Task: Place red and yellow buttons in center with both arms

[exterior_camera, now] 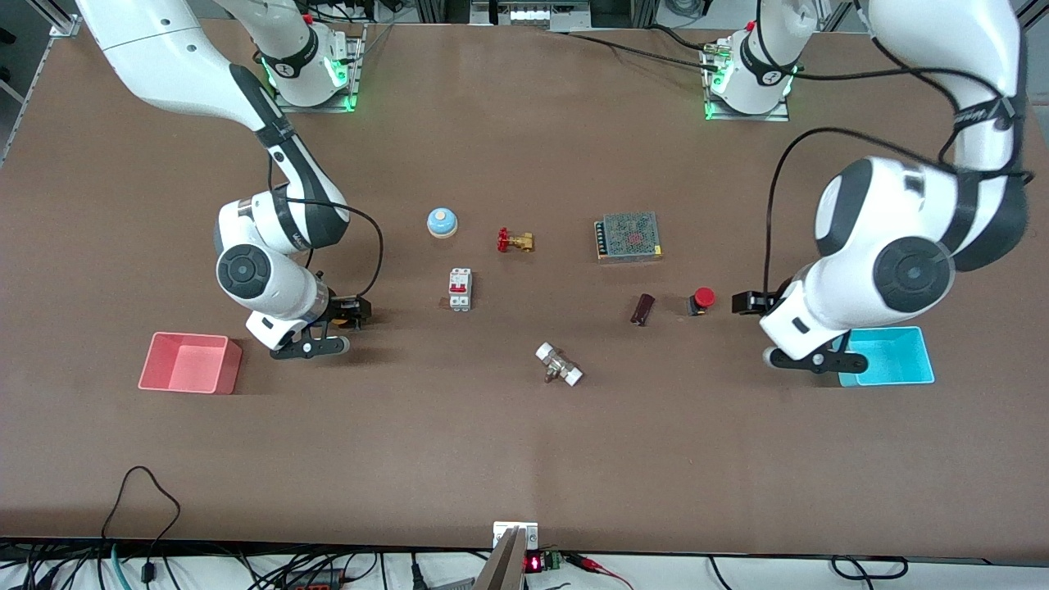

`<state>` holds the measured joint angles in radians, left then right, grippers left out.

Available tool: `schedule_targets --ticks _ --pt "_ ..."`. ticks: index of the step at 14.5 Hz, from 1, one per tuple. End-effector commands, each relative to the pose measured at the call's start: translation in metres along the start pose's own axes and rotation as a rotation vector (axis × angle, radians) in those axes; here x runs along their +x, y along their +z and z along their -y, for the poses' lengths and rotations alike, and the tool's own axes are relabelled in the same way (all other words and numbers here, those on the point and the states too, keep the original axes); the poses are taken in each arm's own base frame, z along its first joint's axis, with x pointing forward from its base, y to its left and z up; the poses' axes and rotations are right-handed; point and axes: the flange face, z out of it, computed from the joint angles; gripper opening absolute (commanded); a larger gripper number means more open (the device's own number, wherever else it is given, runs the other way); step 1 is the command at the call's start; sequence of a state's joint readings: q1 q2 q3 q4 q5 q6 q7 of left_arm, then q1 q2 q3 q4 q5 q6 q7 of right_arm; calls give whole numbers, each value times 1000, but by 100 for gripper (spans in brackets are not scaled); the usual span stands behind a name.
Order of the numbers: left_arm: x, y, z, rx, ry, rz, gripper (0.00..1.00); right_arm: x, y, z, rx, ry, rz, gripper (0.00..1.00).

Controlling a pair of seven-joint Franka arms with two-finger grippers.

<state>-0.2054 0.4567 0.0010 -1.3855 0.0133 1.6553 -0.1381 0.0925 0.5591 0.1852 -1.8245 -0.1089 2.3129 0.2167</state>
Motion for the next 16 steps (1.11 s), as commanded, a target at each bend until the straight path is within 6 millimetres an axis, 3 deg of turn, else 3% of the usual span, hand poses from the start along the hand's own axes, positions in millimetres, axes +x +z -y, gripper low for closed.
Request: schedule_targets --ticks 1,3,4,6,7,10,11,12,14,15,16 --pt "-28 -72 12 11 98 -56 100 4 -53 -22 4 45 -65 100" --pt "-60 -109 11 10 106 -76 100 1 -104 -46 19 101 -106 100" --pt "-73 -112 13 13 93 -40 100 -2 -133 -57 22 122 -122 100" --pt "-75 -105 23 16 78 -48 100 -10 -185 -78 8 150 -134 100" --pt "-75 -108 38 16 63 -62 100 -14 -212 -89 1 165 -128 100" --pt "-82 -90 60 11 128 -133 100 -43 -286 -105 -34 183 -137 100" --pt "-92 -86 71 11 151 -151 100 -54 -302 -109 -49 178 -131 100" --pt "-98 -85 69 13 154 -147 100 -67 -316 -110 -58 171 -115 100" --pt "-96 -89 93 3 141 -162 100 -86 -342 -112 -57 185 -113 100" --pt "-94 -101 105 6 158 -185 100 -95 -357 -111 -61 188 -110 100" --pt "-87 -105 105 5 152 -192 100 -101 -365 -111 -62 192 -79 100"
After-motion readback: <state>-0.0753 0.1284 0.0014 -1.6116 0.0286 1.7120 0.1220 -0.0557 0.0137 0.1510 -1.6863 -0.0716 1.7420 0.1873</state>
